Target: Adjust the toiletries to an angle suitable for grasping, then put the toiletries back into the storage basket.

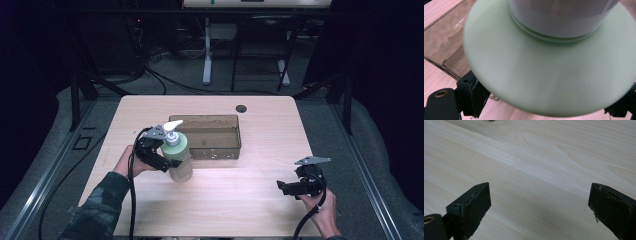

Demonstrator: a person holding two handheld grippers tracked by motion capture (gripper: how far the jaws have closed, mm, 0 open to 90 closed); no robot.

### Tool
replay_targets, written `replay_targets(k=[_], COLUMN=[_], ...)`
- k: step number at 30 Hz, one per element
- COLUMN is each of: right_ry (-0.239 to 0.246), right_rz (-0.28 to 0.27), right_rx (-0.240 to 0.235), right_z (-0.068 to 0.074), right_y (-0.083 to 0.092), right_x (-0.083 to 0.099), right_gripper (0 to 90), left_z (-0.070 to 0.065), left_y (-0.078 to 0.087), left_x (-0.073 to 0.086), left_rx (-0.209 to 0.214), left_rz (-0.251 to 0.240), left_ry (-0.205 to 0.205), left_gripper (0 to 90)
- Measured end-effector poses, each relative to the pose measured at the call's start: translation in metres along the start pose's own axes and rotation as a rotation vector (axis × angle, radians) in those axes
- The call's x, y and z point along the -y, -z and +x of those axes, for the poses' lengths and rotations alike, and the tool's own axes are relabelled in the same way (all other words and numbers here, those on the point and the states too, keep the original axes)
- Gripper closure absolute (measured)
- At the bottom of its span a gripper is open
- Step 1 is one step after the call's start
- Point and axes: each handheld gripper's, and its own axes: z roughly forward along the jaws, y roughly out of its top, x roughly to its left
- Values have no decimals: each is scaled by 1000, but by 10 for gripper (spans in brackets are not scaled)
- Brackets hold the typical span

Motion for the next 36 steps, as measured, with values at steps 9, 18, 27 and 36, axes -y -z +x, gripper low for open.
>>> replay_targets(k=[9,18,27,36], right_ry=[4,22,37,66], right_rz=[6,28,95,159], right_rx=[0,8,4,-19], right_z=[0,-2,-7,-9], right_y=[1,0,-5,-8], right_x=[0,0,-2,-4], right_gripper=[37,36,5,0], left_z=[-1,-2,-1,-1], left_y=[5,24,43,67], left_x=[-1,1,-6,-27], left_rx=[3,-21,-52,-58], left_rz=[-31,-57,-18,-11], left_ry=[53,95,125,97], left_gripper=[39,0,0,0])
